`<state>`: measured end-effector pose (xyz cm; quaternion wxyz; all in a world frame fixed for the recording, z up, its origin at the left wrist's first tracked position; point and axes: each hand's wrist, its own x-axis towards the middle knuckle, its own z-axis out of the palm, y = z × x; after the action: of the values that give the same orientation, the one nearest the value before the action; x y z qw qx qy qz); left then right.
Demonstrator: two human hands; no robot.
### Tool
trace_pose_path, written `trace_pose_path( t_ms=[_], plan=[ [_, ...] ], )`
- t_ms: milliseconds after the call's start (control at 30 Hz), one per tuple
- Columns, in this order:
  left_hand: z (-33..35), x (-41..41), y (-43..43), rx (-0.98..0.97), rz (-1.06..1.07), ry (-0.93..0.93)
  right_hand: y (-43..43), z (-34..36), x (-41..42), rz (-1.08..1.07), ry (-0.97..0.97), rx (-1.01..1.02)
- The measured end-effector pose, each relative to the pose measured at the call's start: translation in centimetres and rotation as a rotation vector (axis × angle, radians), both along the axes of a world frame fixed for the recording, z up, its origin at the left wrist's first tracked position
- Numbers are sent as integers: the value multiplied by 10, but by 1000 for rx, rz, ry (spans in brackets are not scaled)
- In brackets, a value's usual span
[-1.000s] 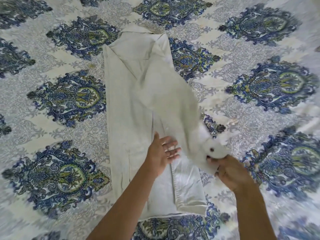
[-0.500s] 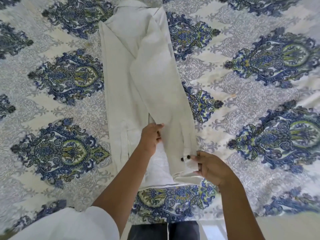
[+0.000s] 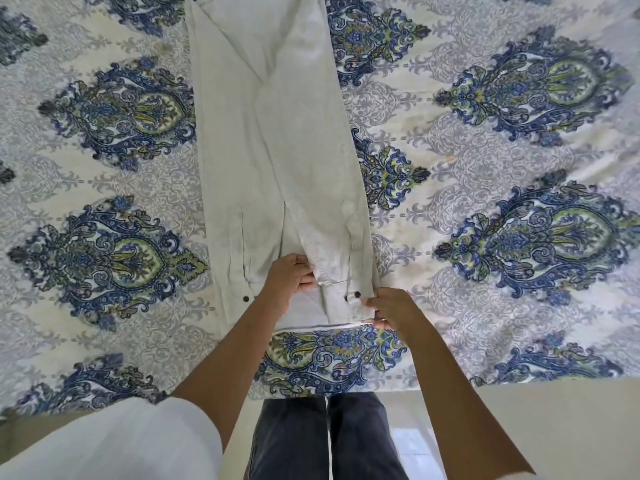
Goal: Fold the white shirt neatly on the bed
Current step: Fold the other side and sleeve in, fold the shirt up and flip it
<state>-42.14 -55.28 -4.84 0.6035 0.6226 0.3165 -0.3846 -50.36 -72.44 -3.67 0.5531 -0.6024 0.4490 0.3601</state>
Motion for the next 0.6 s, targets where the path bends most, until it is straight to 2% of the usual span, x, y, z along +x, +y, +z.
trace_pose_path(
  t_ms=[67,200,300,367,433,467,533,600],
  plan=[
    [1,0,1,-44,36,17,-1,-1,-1,9,6,41],
    [-1,2,1,36,113,-32,-4,-5,10,130,-145,-131],
    [0,22,-6,5,193,-86,-5,-8,22,203,-195,-165],
    [1,42,-10,55,160,-123,-7,-9,29,151,-180,-45],
    [-7,58,-6,206,129,-159,-8,-10,33,34,-124,116],
    [-11,59,-1,265,135,-163,-7,-12,34,19,-94,116],
    [-15,58,8,253,118,-134,-5,-18,36,0,-39,77],
    [-15,55,15,144,80,-121,-2,-21,39,19,-7,57]
  ],
)
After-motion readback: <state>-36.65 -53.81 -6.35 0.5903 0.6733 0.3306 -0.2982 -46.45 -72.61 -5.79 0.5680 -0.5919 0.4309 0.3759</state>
